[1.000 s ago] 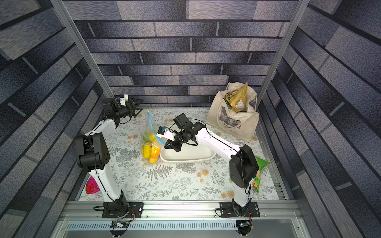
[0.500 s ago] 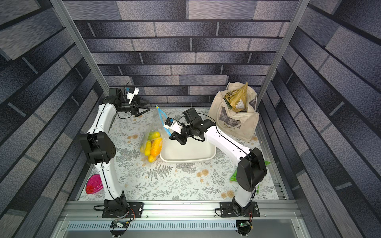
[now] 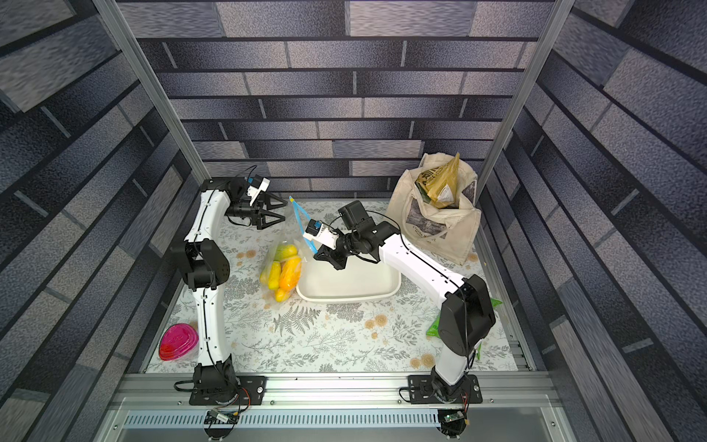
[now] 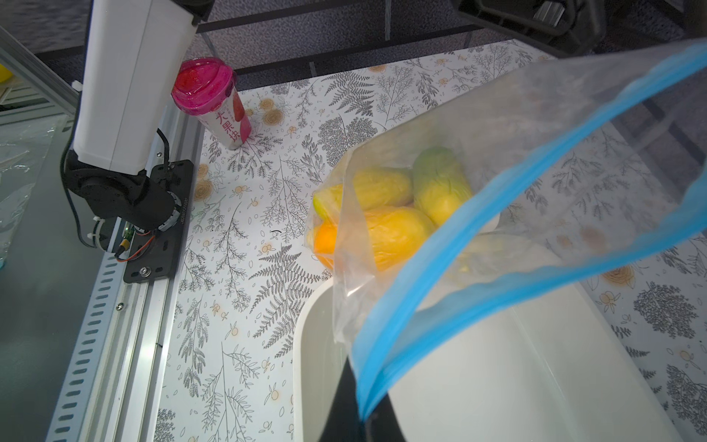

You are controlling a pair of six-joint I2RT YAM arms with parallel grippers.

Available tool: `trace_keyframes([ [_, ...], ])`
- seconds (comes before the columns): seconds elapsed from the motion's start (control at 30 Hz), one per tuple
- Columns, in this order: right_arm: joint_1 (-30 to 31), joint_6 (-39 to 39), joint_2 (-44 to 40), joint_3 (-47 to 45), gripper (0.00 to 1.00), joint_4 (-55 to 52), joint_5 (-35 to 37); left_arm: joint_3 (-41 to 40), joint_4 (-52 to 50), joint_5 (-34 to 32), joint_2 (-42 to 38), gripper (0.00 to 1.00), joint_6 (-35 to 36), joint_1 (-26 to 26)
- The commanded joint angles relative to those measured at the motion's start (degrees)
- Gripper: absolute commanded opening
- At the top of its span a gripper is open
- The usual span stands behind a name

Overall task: Place the mango in a zip-top bag and seal the zipper
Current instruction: Adjust the zipper food storage bag at the center of the board.

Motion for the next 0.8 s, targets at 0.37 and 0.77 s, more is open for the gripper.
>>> trace_keyframes([
  [0.37, 0.2, -0.7, -4.4, -2.6, 0.05, 0.5, 0.1, 0.6, -12.4, 0.1, 2.4, 0.46, 5.1, -1.5],
  [0.77, 0.2, 1.5, -3.7, -1.7, 0.13, 2.2, 3.9, -2.2, -12.4, 0.2, -0.6, 0.00, 4.8, 0.6],
])
